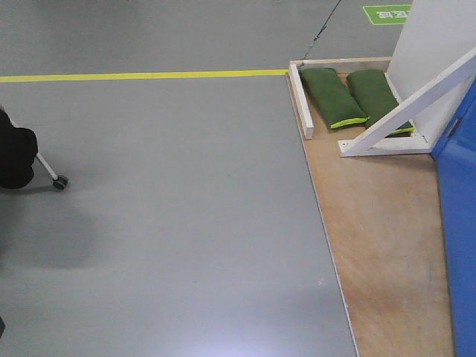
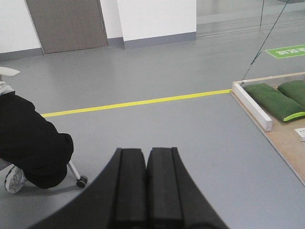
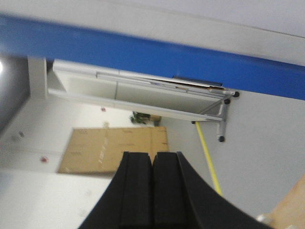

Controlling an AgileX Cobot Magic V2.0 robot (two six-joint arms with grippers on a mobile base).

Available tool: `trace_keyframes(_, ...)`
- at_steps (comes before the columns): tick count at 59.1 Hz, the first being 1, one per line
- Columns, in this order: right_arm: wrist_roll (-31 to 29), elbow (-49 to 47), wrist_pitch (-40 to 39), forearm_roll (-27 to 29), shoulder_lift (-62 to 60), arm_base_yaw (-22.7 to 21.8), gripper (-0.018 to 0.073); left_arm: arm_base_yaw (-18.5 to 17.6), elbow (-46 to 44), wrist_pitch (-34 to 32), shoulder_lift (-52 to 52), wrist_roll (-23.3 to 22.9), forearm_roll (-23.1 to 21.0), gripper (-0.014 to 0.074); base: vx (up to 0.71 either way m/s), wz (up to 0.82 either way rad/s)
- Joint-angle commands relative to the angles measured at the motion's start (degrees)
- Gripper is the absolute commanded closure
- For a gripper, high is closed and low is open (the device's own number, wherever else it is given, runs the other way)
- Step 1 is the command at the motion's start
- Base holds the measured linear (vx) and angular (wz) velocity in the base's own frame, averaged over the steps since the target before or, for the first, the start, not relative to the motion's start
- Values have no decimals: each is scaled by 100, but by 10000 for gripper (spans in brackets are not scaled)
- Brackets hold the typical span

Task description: Move to blue door and open it

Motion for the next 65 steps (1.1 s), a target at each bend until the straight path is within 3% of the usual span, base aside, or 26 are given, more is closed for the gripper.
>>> trace_keyframes(1,-23,-314,-213,-811,-207,219,557,-26,25,-483,-43,-14,-43,526,0,0)
trace_keyframes(14,-23,-314,-220,-2097,-194,551,557,-26,25,-483,-43,-14,-43,526,0,0)
trace_keyframes(29,-23,-314,-474,-1354,-87,529,557,-26,25,-483,-43,-14,-43,526,0,0)
trace_keyframes(30,-23,-314,-441,-1076,24,529,557,-26,25,-483,-43,-14,-43,526,0,0)
trace_keyframes(36,-23,-314,-447,-937,101,529,557,-26,25,-483,-43,-14,-43,526,0,0)
trace_keyframes(41,-23,-314,-447,-1157,101,541,557,-26,25,-483,-43,-14,-43,526,0,0)
trace_keyframes(53,-23,-314,-431,-2317,49,539,557,-26,25,-483,-43,-14,-43,526,0,0)
trace_keyframes(65,-23,-314,-425,-2396,6,539,557,-26,25,-483,-43,-14,-43,526,0,0)
